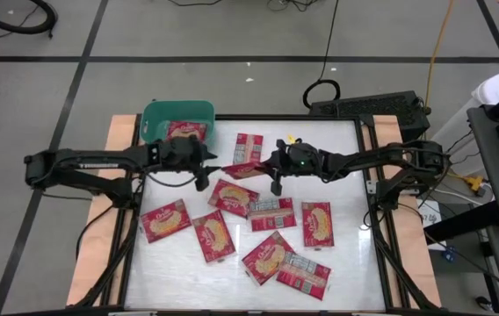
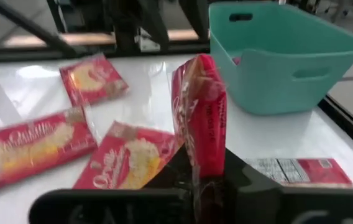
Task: Sort popcorn bags into baskets
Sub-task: Stack the red popcorn bag on the red popcorn bags in the green bin
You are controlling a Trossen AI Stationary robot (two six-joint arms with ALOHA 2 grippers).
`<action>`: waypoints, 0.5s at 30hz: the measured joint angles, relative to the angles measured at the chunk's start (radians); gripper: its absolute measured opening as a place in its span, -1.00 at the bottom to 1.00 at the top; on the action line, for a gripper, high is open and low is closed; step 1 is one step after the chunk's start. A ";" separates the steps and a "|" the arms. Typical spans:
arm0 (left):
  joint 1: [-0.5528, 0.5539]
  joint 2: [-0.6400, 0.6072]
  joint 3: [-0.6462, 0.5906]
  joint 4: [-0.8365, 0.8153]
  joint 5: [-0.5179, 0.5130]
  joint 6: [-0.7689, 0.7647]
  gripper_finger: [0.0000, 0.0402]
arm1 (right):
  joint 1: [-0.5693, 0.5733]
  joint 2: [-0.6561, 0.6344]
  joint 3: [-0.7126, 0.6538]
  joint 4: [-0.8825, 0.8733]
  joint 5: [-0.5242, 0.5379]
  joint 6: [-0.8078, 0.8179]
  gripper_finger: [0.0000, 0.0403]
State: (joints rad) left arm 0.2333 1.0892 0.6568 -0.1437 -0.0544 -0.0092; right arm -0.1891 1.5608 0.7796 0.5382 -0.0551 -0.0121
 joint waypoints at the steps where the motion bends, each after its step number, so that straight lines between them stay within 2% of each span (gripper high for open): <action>1: 0.000 -0.018 -0.030 0.033 0.000 0.000 0.01 | 0.002 0.000 -0.010 0.032 0.000 0.008 -0.93; 5: 0.000 -0.061 -0.170 0.257 0.022 -0.016 0.09 | 0.007 0.000 -0.069 0.196 0.000 0.028 -0.95; 10: 0.000 -0.069 -0.330 0.642 0.069 -0.038 0.14 | 0.010 0.000 -0.108 0.354 -0.002 0.060 -0.97; 15: 0.000 -0.069 -0.381 0.847 0.104 -0.031 0.14 | 0.026 0.001 -0.113 0.435 -0.001 0.068 -0.96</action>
State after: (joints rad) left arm 0.2333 1.0206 0.2759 0.7032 0.0499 -0.0403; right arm -0.1632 1.5617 0.6666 0.9736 -0.0557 0.0559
